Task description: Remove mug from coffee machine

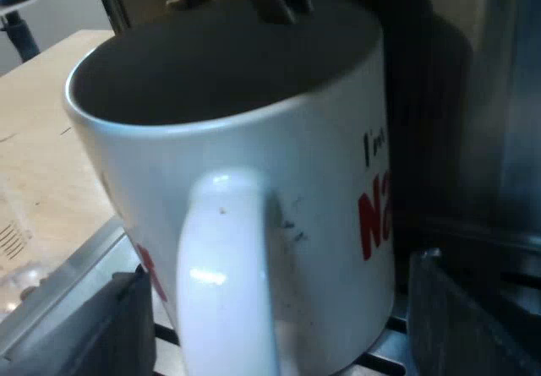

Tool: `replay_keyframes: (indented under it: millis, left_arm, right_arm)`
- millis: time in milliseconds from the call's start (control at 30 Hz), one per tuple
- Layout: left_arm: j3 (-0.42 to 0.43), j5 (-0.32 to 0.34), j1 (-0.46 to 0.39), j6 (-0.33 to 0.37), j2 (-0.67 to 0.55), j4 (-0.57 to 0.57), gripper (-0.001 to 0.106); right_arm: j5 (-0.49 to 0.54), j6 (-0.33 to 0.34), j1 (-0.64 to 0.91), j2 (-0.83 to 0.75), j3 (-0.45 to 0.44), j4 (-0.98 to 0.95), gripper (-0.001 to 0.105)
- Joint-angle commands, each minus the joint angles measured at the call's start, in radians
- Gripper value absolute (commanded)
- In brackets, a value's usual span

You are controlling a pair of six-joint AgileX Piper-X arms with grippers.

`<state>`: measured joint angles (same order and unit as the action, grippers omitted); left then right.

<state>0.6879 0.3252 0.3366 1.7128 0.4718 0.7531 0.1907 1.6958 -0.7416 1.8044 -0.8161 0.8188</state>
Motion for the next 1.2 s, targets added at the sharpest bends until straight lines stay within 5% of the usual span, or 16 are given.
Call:
replay_keyframes:
  millis: [33, 367, 933, 1200]
  left_arm:
    - [0.007, 0.002, 0.002, 0.007, -0.002, -0.012, 0.087]
    - [0.007, 0.002, 0.002, 0.007, -0.002, -0.012, 0.087]
    - [0.007, 0.002, 0.002, 0.007, -0.002, -0.012, 0.087]
    - [0.007, 0.002, 0.002, 0.007, -0.002, -0.012, 0.087]
  right_arm:
    - [-0.026, 0.013, 0.005, 0.002, -0.007, 0.010, 0.064]
    - [-0.038, 0.013, 0.005, 0.002, -0.007, 0.014, 0.053]
    - [-0.038, 0.027, 0.003, 0.002, -0.007, 0.014, 0.002]
    - [-0.030, 0.089, -0.021, -0.007, -0.007, 0.007, 0.000]
